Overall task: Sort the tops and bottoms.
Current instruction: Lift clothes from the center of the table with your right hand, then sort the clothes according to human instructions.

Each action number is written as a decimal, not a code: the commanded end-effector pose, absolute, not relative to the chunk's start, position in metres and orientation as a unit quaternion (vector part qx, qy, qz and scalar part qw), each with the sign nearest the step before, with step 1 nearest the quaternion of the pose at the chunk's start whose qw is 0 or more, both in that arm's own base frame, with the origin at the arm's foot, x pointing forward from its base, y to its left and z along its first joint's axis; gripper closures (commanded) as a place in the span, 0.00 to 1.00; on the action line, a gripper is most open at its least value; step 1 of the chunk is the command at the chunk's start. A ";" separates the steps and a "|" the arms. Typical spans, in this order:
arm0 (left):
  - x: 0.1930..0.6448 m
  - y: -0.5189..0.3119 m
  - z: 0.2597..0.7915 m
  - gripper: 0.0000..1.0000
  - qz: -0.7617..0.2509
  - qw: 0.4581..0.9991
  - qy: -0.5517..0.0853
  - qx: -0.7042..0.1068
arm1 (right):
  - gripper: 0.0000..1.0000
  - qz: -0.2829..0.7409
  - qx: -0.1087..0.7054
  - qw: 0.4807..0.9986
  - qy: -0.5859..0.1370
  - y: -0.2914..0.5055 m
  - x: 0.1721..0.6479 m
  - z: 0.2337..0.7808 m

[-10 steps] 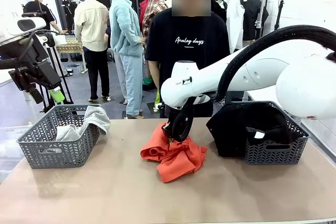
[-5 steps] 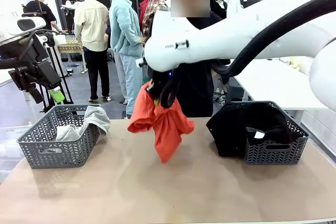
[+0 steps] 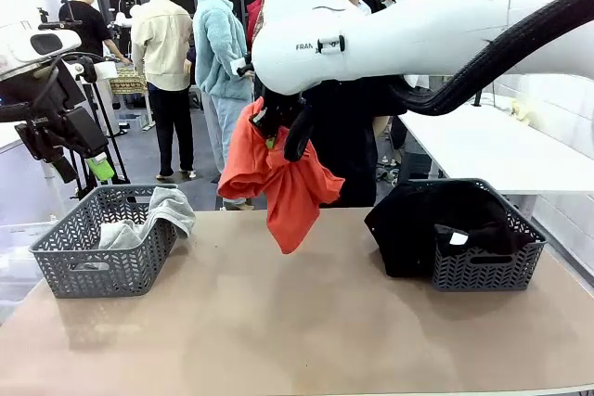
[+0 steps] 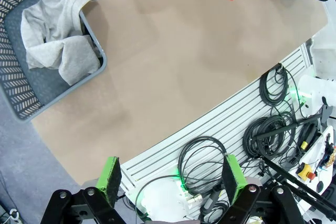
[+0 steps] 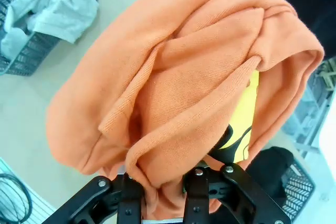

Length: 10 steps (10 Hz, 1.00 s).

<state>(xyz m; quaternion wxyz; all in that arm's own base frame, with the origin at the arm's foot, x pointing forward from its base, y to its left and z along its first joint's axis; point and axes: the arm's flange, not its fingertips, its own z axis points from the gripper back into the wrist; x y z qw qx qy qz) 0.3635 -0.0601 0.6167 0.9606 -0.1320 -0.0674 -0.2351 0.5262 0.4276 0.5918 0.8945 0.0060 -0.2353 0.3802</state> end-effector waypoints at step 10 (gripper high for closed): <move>0.365 -0.059 0.617 0.00 -0.236 0.961 -0.073 -0.126 | 1.00 0.379 0.004 0.897 -0.227 0.427 0.530 0.584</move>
